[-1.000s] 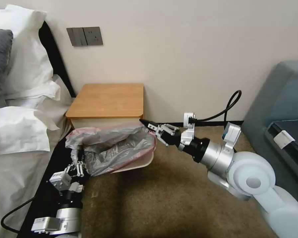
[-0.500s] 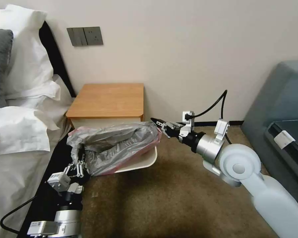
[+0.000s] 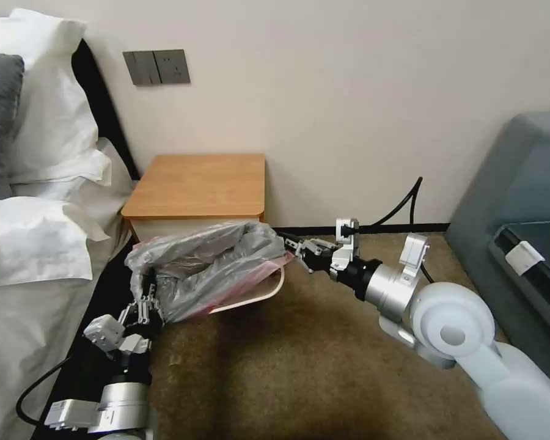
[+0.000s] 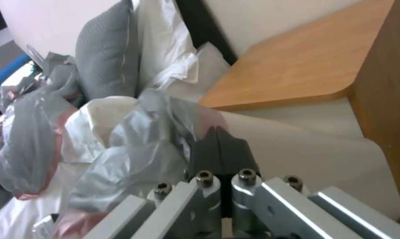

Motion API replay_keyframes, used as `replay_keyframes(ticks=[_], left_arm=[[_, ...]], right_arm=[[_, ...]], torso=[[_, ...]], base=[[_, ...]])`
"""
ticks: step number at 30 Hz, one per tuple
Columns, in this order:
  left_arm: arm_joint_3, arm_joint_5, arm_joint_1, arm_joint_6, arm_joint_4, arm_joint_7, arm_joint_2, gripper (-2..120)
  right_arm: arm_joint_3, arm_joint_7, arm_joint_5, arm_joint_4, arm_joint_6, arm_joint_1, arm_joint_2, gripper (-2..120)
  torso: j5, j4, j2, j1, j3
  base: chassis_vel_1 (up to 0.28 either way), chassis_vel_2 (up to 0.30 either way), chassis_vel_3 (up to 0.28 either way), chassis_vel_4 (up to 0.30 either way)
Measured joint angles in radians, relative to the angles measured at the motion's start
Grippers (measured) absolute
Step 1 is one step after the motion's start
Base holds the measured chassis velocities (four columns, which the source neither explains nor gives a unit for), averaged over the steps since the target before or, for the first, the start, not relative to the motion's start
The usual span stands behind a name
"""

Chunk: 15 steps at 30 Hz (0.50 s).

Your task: Pick up the garbage bag from the table and place it over the trash can.

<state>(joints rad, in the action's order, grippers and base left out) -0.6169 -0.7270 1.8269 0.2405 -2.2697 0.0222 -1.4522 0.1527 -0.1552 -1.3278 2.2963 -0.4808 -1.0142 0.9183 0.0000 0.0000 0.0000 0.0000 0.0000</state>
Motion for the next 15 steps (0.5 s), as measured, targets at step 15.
replay_keyframes(ticks=[15], left_arm=[[-0.014,0.000,-0.014,-0.004,0.033,-0.005,0.000,7]], right_arm=[[0.146,-0.080,-0.102,0.110,0.003,-0.158,0.028,36]], torso=[[-0.0001,0.0000,0.000,0.000,0.000]], base=[[0.000,0.000,0.000,0.000]])
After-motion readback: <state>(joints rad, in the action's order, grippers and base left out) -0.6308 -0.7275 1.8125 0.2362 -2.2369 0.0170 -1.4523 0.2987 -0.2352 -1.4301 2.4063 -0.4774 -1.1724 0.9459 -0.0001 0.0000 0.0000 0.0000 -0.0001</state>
